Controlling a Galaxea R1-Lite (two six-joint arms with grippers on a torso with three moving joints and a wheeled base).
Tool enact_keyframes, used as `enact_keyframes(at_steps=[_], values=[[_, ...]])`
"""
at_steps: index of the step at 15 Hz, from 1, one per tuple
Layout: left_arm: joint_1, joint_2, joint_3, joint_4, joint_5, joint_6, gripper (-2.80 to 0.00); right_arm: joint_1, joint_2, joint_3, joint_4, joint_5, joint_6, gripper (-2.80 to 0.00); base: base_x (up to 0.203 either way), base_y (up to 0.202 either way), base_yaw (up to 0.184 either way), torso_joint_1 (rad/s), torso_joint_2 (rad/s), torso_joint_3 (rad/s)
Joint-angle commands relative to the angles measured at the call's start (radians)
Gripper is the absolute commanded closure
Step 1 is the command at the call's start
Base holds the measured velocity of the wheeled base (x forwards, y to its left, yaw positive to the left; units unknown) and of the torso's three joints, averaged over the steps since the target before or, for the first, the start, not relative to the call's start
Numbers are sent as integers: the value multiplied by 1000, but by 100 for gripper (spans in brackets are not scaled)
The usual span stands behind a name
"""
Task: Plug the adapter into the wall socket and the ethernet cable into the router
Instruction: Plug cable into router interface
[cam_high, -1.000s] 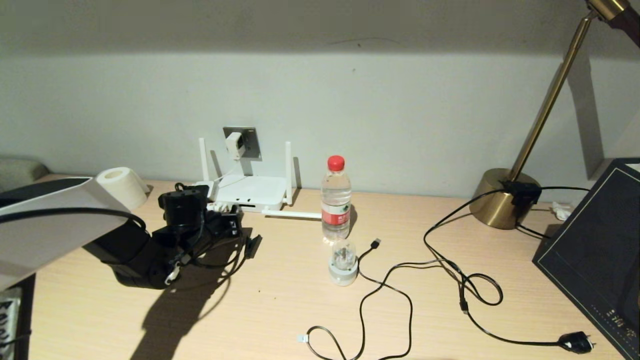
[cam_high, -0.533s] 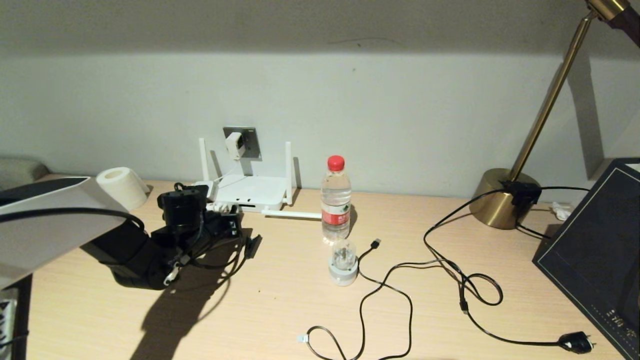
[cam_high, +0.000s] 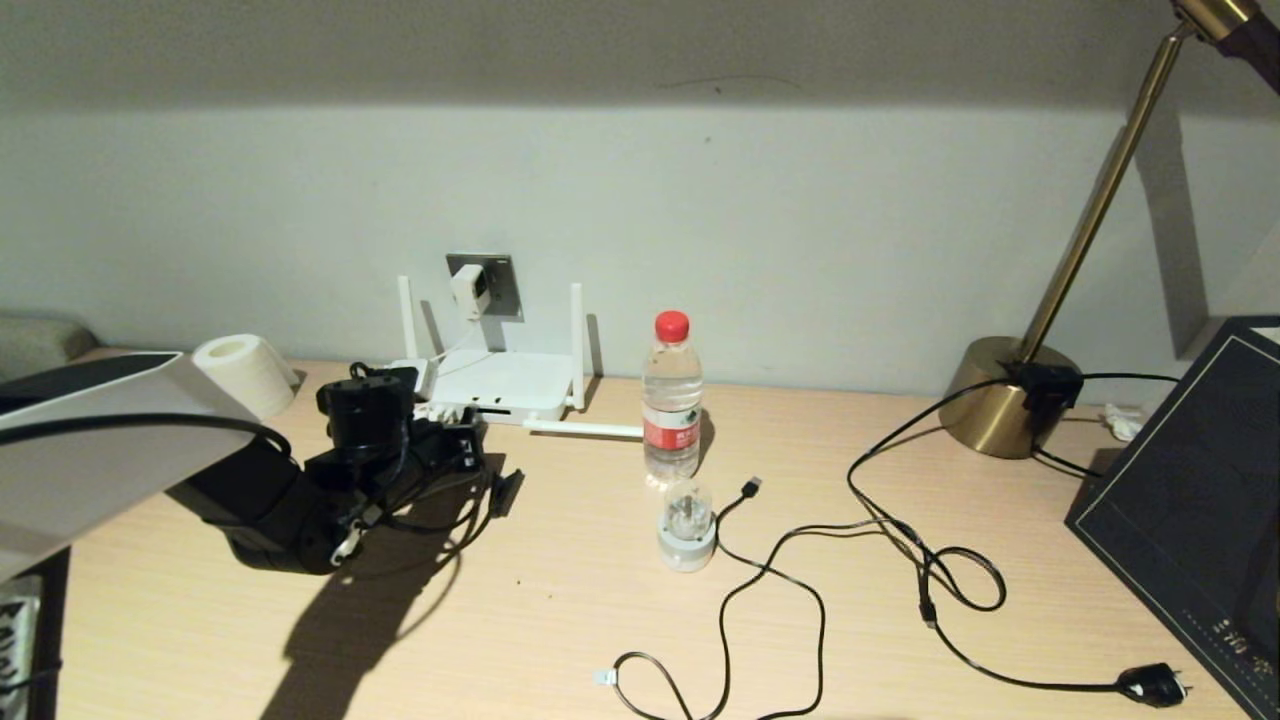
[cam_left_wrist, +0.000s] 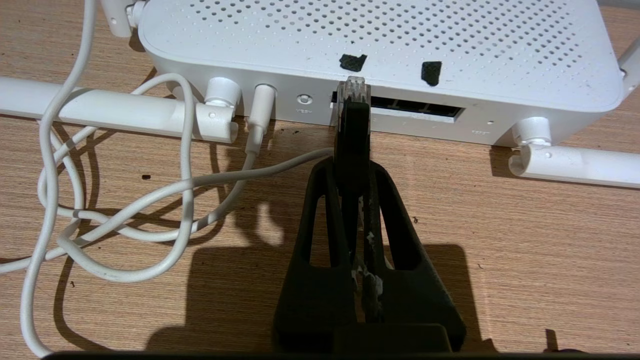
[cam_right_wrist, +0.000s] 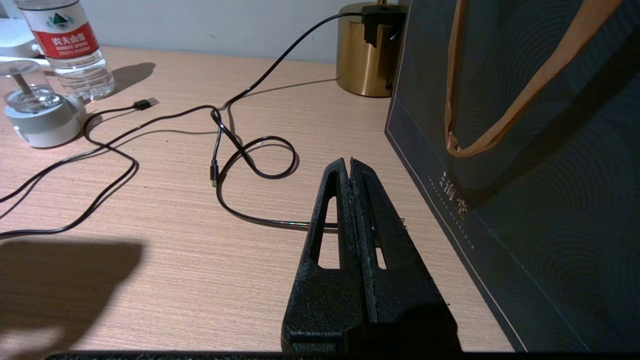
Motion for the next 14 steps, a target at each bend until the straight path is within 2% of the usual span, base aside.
enact_keyframes(at_steps=[1,14], values=[[1,17,-9,-4,1,0,0,0,2,35,-1,0,0,0,0,0,0,0,0,0],[3,32,-32,8,-1,0,0,0,2,35,-1,0,0,0,0,0,0,0,0,0]])
